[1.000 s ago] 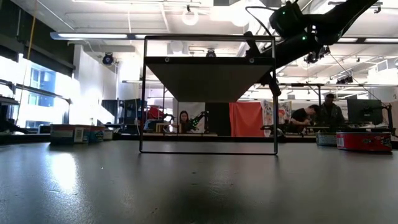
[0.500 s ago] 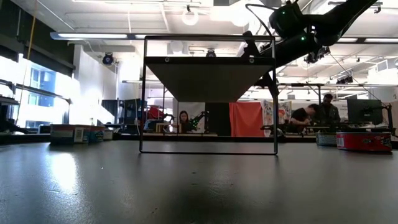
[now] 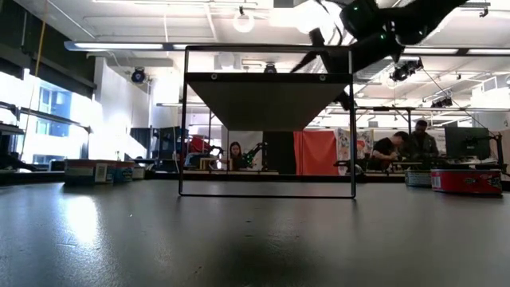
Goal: Stack canned seafood by type on shelf
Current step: Put the red tuna can on the shelf
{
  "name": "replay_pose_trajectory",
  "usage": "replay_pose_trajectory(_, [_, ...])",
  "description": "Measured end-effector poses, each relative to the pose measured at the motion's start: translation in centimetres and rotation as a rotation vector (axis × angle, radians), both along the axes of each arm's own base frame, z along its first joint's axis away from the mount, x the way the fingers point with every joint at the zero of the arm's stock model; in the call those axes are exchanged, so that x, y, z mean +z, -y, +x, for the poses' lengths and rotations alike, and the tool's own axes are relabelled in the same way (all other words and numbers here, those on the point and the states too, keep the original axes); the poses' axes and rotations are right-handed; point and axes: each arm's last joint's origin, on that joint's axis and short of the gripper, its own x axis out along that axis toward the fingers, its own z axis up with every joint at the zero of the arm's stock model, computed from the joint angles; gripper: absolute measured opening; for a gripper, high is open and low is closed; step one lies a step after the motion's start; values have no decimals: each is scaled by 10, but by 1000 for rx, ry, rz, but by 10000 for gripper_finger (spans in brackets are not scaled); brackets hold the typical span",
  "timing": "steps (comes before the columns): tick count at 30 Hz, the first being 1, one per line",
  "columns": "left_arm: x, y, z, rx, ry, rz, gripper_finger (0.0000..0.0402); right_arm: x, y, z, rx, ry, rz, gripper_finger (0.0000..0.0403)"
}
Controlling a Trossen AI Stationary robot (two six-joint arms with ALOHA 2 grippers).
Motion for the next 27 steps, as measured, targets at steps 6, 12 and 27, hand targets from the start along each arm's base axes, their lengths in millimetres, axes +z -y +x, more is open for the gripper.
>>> replay_pose_trajectory(6, [0,0,0,0,0,0,0,4,0,-8,-65,-247,4,312])
replay_pose_trajectory(12, [0,0,0,-2,2,-1,0,29,8,-8,-31,-244,-64,312])
replay_pose_trajectory(27, [-6,12,-8,-75,-61,-14,0,32,-33,-19,220,-619,-80,312])
